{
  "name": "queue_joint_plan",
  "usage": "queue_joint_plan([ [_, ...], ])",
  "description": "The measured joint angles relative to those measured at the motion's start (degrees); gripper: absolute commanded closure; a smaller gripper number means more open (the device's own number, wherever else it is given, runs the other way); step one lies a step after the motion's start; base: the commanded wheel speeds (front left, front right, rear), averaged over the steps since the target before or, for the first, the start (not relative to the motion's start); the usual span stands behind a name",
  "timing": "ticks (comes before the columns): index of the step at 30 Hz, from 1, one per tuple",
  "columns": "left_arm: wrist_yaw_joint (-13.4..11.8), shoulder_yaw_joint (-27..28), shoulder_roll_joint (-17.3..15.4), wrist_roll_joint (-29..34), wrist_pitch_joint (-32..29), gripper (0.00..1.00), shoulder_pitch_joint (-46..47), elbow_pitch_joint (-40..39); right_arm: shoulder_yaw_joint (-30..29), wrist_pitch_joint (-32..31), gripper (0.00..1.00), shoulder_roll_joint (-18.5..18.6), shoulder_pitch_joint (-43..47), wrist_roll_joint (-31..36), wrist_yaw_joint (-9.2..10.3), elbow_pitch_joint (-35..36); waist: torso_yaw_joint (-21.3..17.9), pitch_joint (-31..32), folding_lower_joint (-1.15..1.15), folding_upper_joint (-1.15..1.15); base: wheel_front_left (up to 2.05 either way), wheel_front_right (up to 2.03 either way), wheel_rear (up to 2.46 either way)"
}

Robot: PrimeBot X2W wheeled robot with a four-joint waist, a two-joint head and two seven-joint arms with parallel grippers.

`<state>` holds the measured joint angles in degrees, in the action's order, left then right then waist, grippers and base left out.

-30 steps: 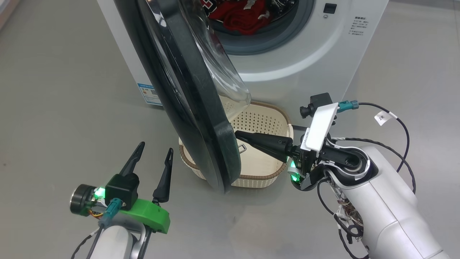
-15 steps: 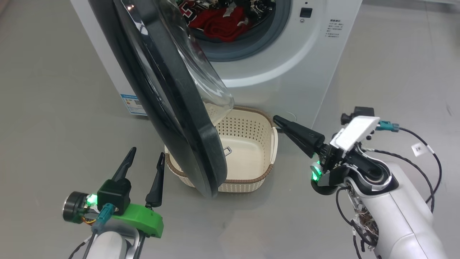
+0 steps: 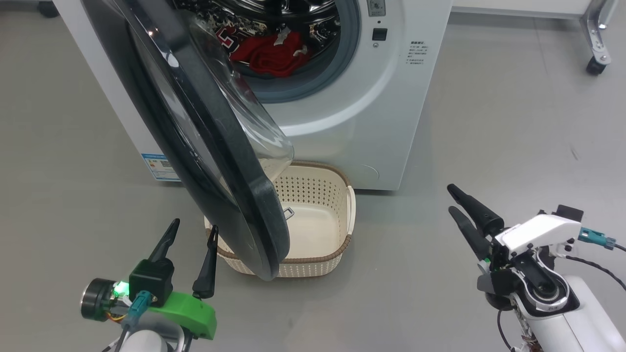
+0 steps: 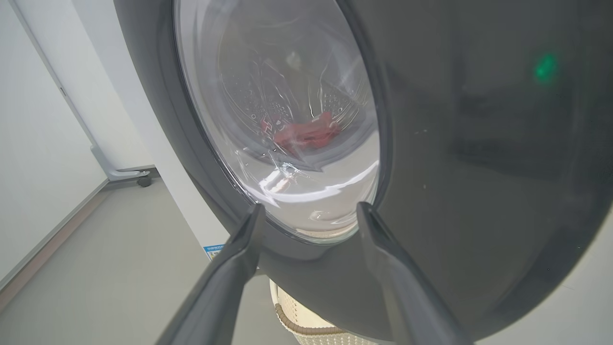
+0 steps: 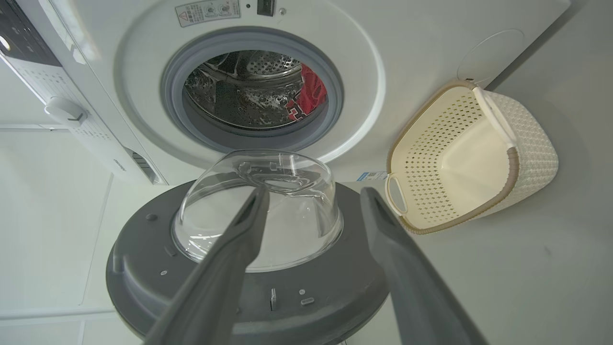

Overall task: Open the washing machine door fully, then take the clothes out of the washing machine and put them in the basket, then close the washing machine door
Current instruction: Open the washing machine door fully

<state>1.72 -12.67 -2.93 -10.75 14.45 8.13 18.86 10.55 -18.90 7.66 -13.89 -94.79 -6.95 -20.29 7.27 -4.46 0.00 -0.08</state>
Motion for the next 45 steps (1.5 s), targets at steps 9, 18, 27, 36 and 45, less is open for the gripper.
queue_joint_plan([
  [9, 0.0, 0.54, -0.34, 0.01, 0.0, 0.0, -0.93, 0.14, 1.05, 11.62, 0.0, 4.76, 3.81, 15.4, 0.0, 1.75, -1.75, 1.34, 0.0, 0.0, 0.0, 0.0, 0.0],
  [18, 0.0, 0.99, -0.46, 0.02, 0.0, 0.0, -1.08, 0.14, 3.04, 27.73, 0.0, 13.59, 6.14, 39.22, 1.79, 2.03, -2.67, 1.54, 0.0, 0.0, 0.0, 0.0, 0.0],
  [27, 0.0, 1.24, -0.47, 0.34, 0.0, 0.0, -1.08, 0.14, 5.15, 34.75, 0.0, 19.16, 6.37, 56.95, 10.82, 4.28, -3.09, 1.14, 0.0, 0.0, 0.0, 0.0, 0.0],
  [36, 0.0, 1.55, -0.47, 0.34, 0.0, 0.0, -1.08, 0.24, 8.04, 33.78, 0.0, 16.52, 10.23, 63.99, 13.6, 7.43, -3.37, 1.12, 0.0, 0.0, 0.0, 0.0, 0.0],
  [45, 0.0, 1.74, -0.47, 0.34, 0.0, 0.0, -1.08, 0.69, 8.34, 33.75, 0.0, 11.46, 13.9, 66.63, 13.73, 9.4, -3.57, 1.33, 0.0, 0.0, 0.0, 0.0, 0.0],
])
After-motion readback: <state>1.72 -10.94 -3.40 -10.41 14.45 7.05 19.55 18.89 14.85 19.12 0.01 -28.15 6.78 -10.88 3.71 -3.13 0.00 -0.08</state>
